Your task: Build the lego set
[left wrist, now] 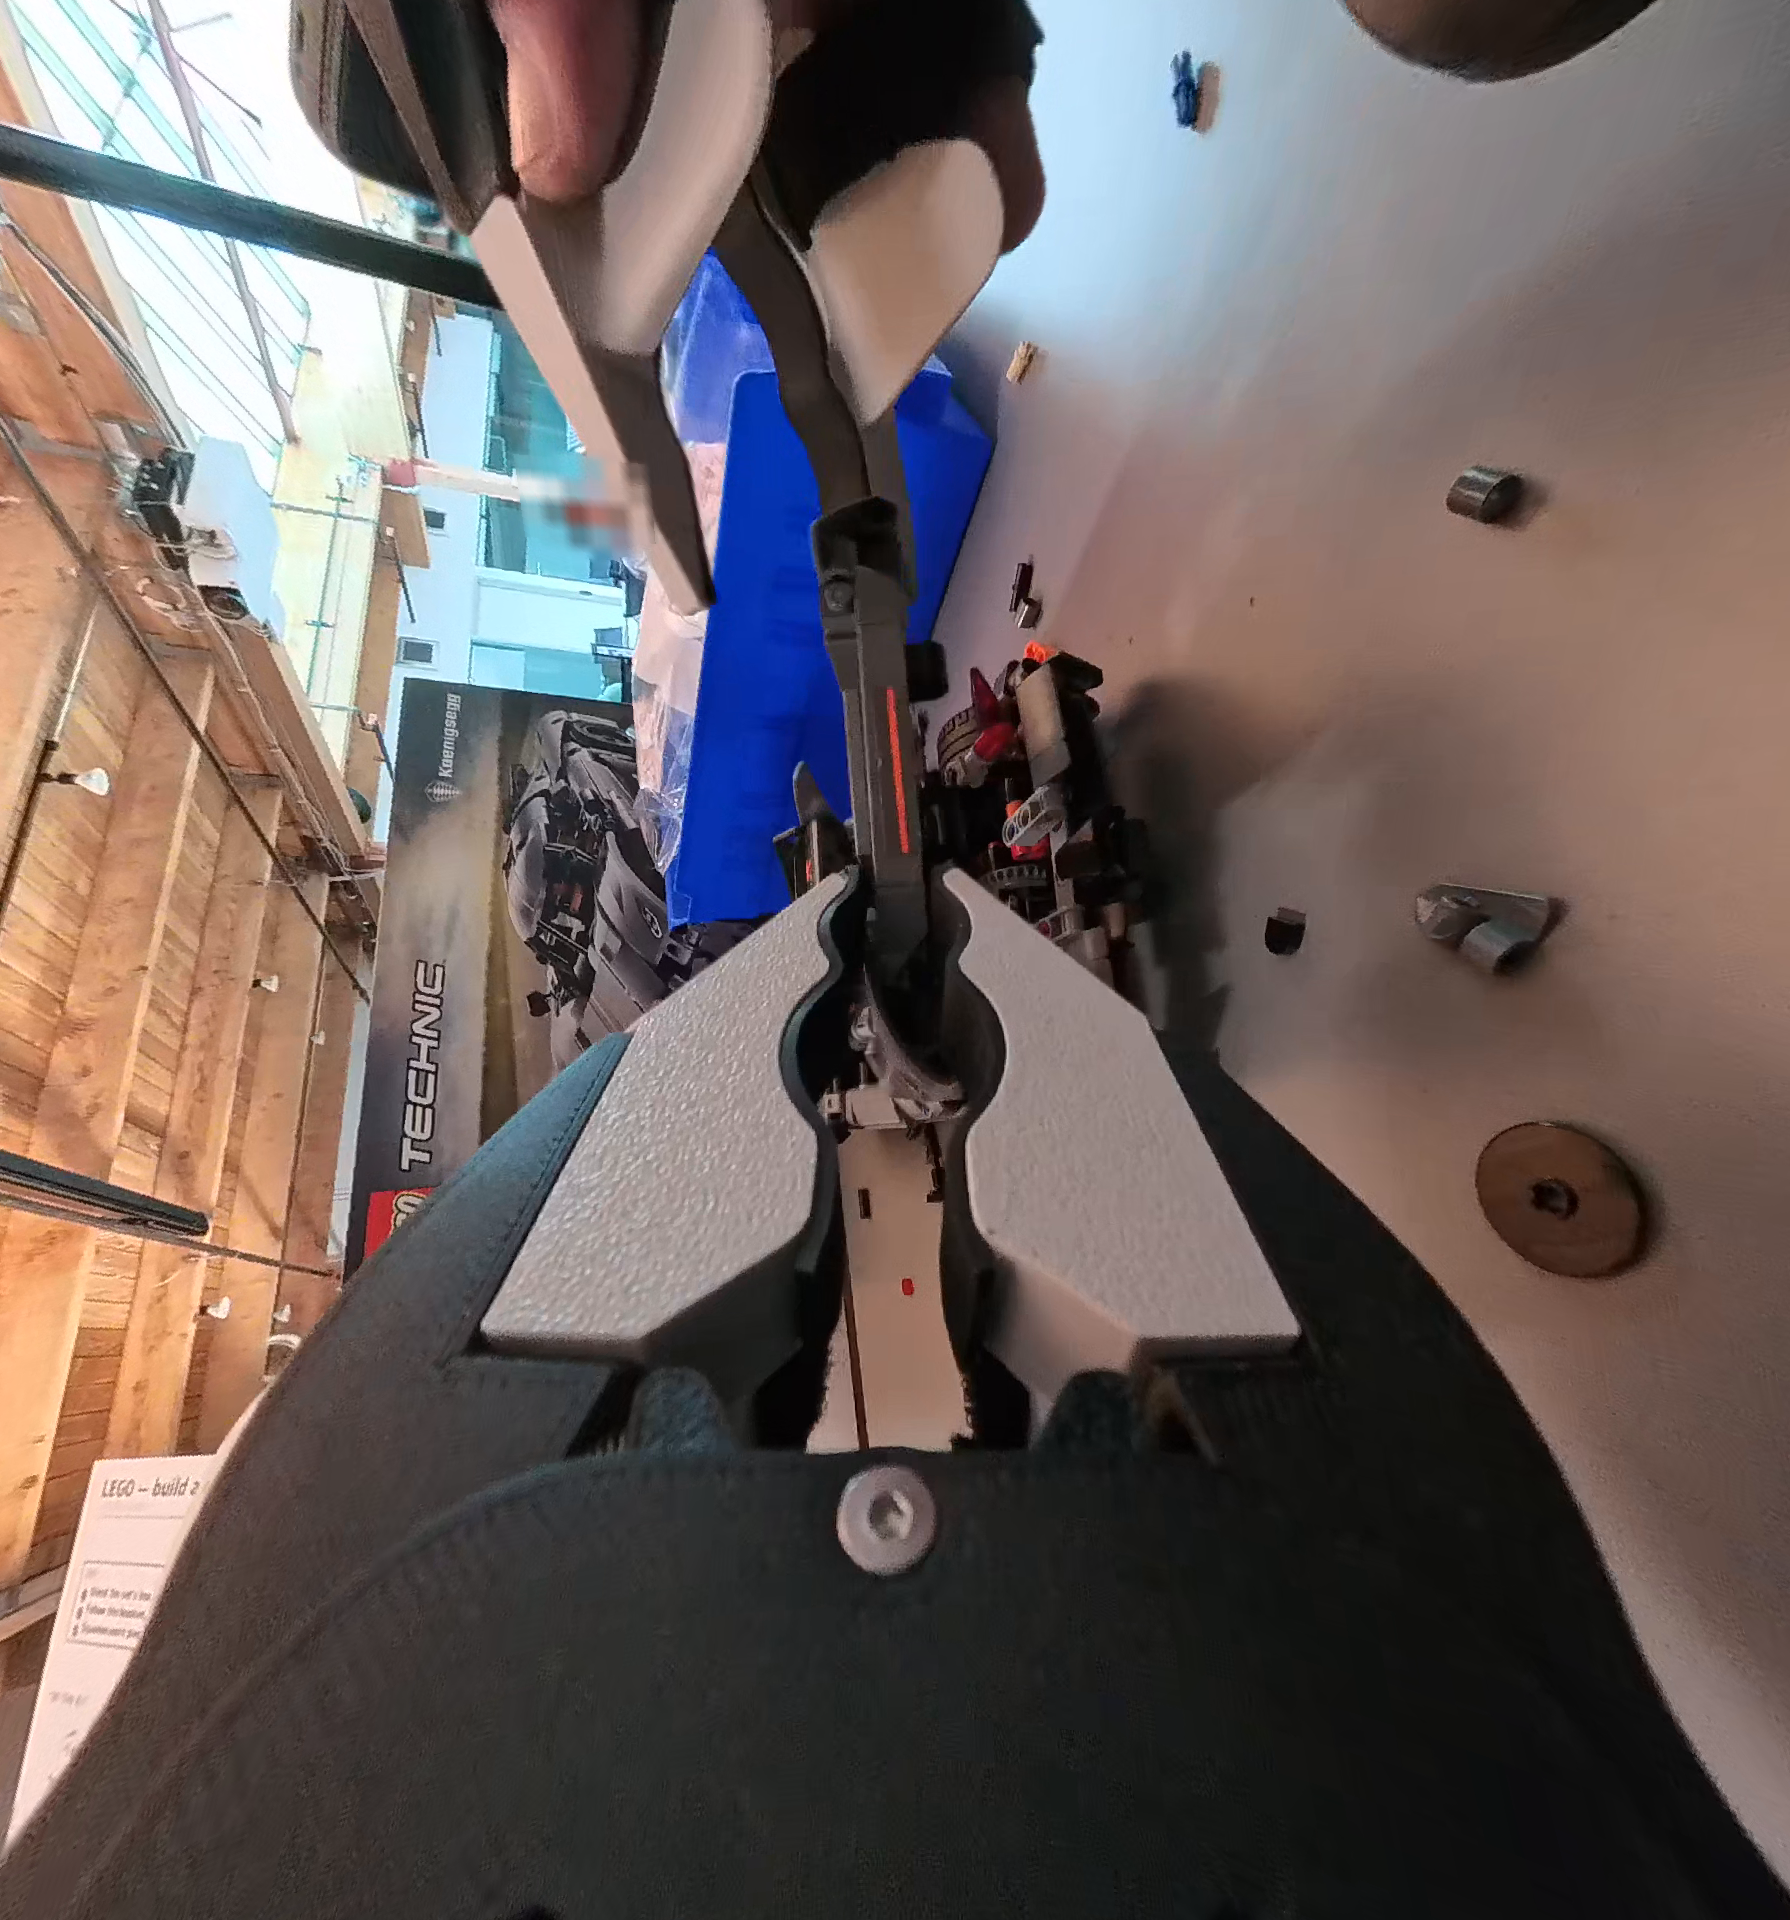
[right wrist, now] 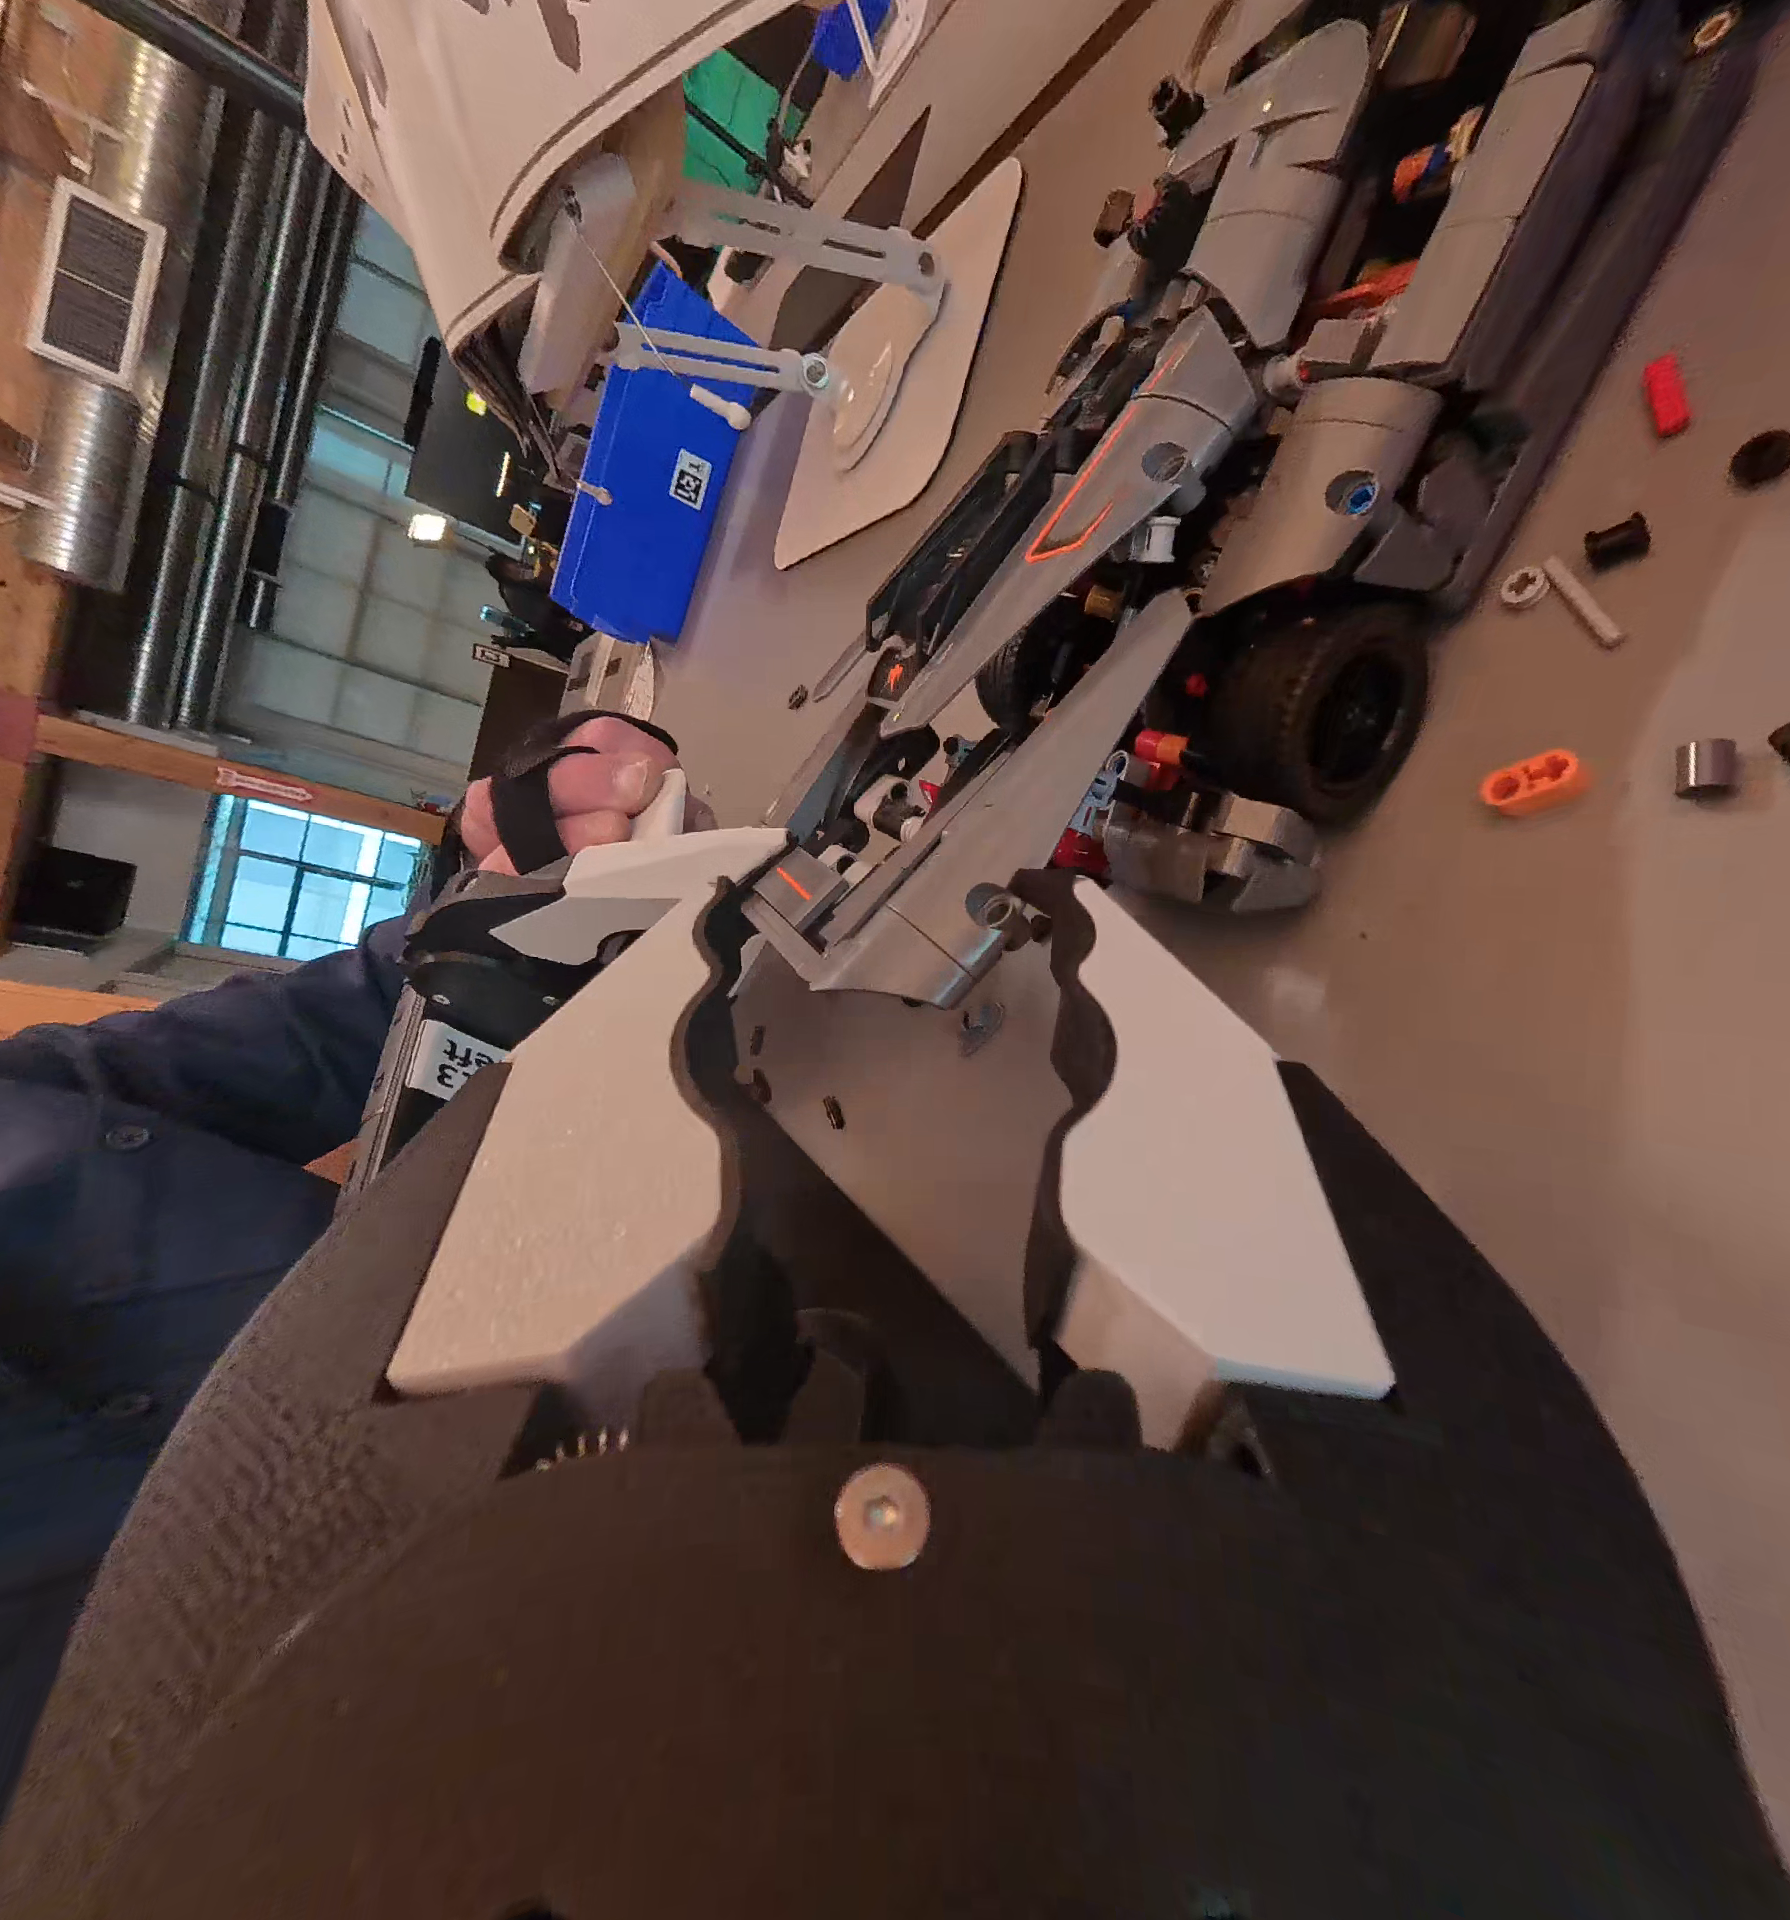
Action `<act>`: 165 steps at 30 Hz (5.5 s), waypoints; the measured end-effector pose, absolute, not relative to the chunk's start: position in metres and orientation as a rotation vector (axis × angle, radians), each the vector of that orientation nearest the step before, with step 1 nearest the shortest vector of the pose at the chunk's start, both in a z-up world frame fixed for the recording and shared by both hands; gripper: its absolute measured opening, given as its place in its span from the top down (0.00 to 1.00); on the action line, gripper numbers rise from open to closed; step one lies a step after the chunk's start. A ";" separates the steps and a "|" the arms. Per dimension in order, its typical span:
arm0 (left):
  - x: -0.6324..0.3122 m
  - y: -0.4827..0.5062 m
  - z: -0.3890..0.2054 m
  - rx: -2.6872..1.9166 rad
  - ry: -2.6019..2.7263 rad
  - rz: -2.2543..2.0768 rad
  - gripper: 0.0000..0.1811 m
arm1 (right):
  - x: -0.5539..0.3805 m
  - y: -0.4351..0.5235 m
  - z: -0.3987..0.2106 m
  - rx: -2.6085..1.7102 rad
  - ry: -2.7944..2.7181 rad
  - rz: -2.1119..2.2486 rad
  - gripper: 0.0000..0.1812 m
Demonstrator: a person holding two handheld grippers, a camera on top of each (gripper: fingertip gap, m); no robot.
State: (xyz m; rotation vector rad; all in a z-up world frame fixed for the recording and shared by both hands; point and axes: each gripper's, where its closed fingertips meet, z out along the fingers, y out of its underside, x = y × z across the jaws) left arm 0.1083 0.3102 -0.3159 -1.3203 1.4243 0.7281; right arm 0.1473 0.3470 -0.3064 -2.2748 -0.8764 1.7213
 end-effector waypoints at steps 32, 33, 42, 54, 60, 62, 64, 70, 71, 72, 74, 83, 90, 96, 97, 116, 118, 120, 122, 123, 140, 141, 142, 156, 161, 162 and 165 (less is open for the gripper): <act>0.089 0.271 -0.319 -2.023 0.391 -0.362 0.76 | 0.125 0.340 -0.325 -2.121 -0.849 2.131 0.92; 0.092 0.268 -0.321 -2.032 0.258 -0.519 0.75 | 0.125 0.341 -0.324 -2.112 -0.835 2.131 0.92; 0.115 0.284 -0.325 -1.802 -0.275 -1.247 0.68 | 0.120 0.329 -0.319 -2.093 -0.842 2.213 0.92; 0.115 0.304 -0.311 -1.549 -0.400 -1.701 0.81 | 0.119 0.332 -0.317 -2.067 -0.834 2.160 0.93; 0.116 0.303 -0.313 -1.564 -0.338 -1.715 0.92 | 0.121 0.328 -0.311 -2.005 -0.828 2.255 0.92; 0.113 0.303 -0.315 -1.575 -0.323 -1.700 0.93 | 0.124 0.327 -0.308 -1.990 -0.870 2.201 0.89; 0.110 0.303 -0.315 -1.581 -0.304 -1.681 0.93 | 0.127 0.329 -0.305 -1.987 -0.879 2.185 0.86; 0.120 0.299 -0.308 -1.586 -0.177 -1.652 0.92 | 0.127 0.320 -0.300 -1.962 -1.002 2.159 0.92; 0.119 0.299 -0.308 -1.581 -0.181 -1.658 0.92 | 0.128 0.319 -0.300 -1.964 -1.015 2.151 0.92; 0.120 0.298 -0.307 -1.576 -0.175 -1.670 0.92 | 0.128 0.320 -0.300 -1.950 -1.033 2.130 0.92; 0.122 0.295 -0.303 -1.543 -0.166 -1.715 0.90 | 0.128 0.317 -0.294 -1.888 -1.060 2.121 0.92; 0.124 0.287 -0.293 -1.399 -0.209 -1.947 0.82 | 0.126 0.313 -0.290 -1.843 -1.060 2.124 0.93; 0.121 0.290 -0.293 -1.392 -0.210 -1.931 0.86 | 0.129 0.311 -0.293 -1.853 -1.035 2.171 0.93; 0.122 0.289 -0.293 -1.437 -0.157 -1.852 0.88 | 0.132 0.306 -0.291 -1.862 -1.078 2.139 0.92; 0.121 0.290 -0.292 -1.443 -0.159 -1.841 0.88 | 0.132 0.305 -0.292 -1.868 -1.106 2.112 0.92; -0.008 0.250 -0.311 -1.959 -0.080 -1.336 0.93 | 0.156 0.330 -0.275 -1.869 -1.301 1.443 0.79; -0.030 0.248 -0.327 -2.032 -0.121 -1.254 0.93 | 0.160 0.336 -0.288 -1.920 -1.347 1.334 0.76; -0.041 0.247 -0.338 -2.074 -0.159 -1.228 0.93 | 0.157 0.339 -0.294 -1.925 -1.353 1.323 0.76; -0.043 0.245 -0.347 -2.114 -0.139 -1.201 0.93 | 0.153 0.339 -0.299 -1.929 -1.368 1.315 0.76; -0.041 0.245 -0.351 -2.126 -0.123 -1.207 0.93 | 0.150 0.338 -0.302 -1.929 -1.388 1.301 0.76; -0.047 0.257 -0.387 -2.275 -0.081 -1.010 0.84 | 0.103 0.376 -0.318 -1.327 -1.801 0.401 0.70; -0.050 0.259 -0.385 -2.262 -0.085 -0.987 0.83 | 0.103 0.378 -0.323 -1.315 -1.814 0.384 0.69; -0.053 0.259 -0.387 -2.277 -0.082 -0.947 0.80 | 0.102 0.380 -0.326 -1.309 -1.814 0.377 0.69; -0.097 0.255 -0.374 -2.330 -0.017 -0.446 0.66 | 0.093 0.401 -0.337 -1.279 -1.778 0.442 0.74; -0.051 0.281 -0.340 -2.233 0.252 -0.367 0.70 | 0.088 0.404 -0.342 -1.280 -1.785 0.474 0.75; -0.038 0.291 -0.338 -2.222 0.327 -0.349 0.70 | 0.087 0.405 -0.341 -1.284 -1.774 0.480 0.75; 0.001 0.324 -0.336 -2.167 0.527 -0.313 0.71 | 0.087 0.410 -0.344 -1.315 -1.762 0.484 0.77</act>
